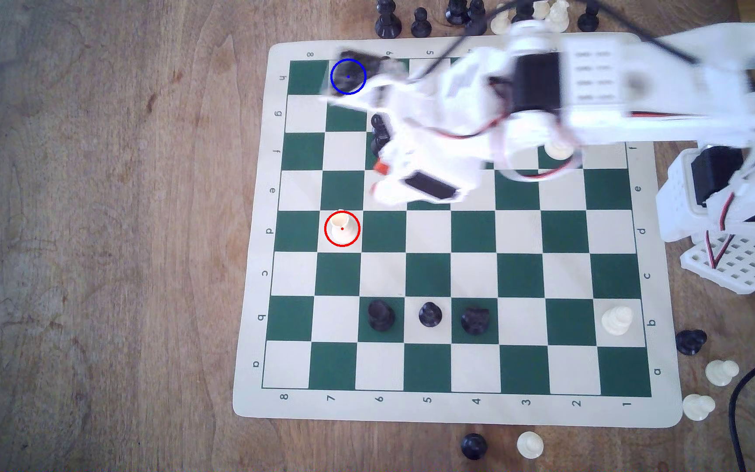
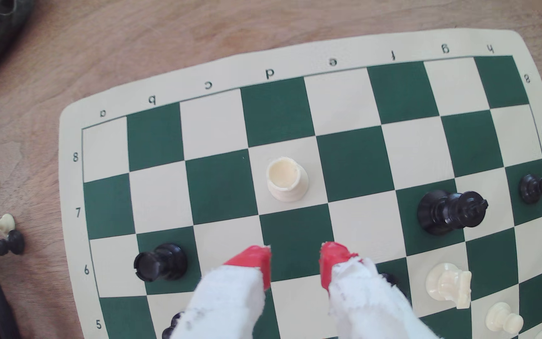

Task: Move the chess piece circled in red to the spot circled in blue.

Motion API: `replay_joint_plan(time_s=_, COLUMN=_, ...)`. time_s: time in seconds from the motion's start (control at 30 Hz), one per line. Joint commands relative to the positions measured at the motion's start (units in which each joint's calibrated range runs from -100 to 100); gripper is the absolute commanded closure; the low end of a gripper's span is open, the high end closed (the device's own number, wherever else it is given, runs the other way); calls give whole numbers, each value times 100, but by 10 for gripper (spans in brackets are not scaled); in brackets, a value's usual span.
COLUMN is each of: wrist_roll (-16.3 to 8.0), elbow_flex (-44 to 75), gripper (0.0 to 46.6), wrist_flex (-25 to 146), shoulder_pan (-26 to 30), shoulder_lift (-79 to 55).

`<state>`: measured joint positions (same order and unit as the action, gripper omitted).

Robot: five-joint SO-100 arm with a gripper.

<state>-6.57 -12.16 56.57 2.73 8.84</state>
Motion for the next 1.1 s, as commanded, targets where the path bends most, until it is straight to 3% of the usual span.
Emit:
replay_joint_plan(time_s=0.0, wrist_roll=-15, elbow_flex=1080, gripper=292, wrist_flex=84, shoulder_pan=52, shoulder_lift=-434)
replay_joint_plan(time_s=0.1, wrist_roll=24, elbow_flex=1206, gripper=234, wrist_flex=-23, shoulder_pan=52, shoulder_lift=-731)
replay_joint_plan(time_s=0.2, wrist_roll=34, elbow_flex=1451, gripper=228, wrist_flex=-39, shoulder_pan=36, shoulder_lift=-977)
replay_joint_plan(time_s=0.77, wrist_roll=137, elbow_flex=2349, gripper=254, wrist_flex=-105, shoulder_pan=-42, shoulder_lift=-2522)
replay_joint_plan(time_s=1.07, wrist_roll=63, elbow_flex=3020, gripper=259, wrist_flex=-105, shoulder_pan=44, shoulder_lift=-3125)
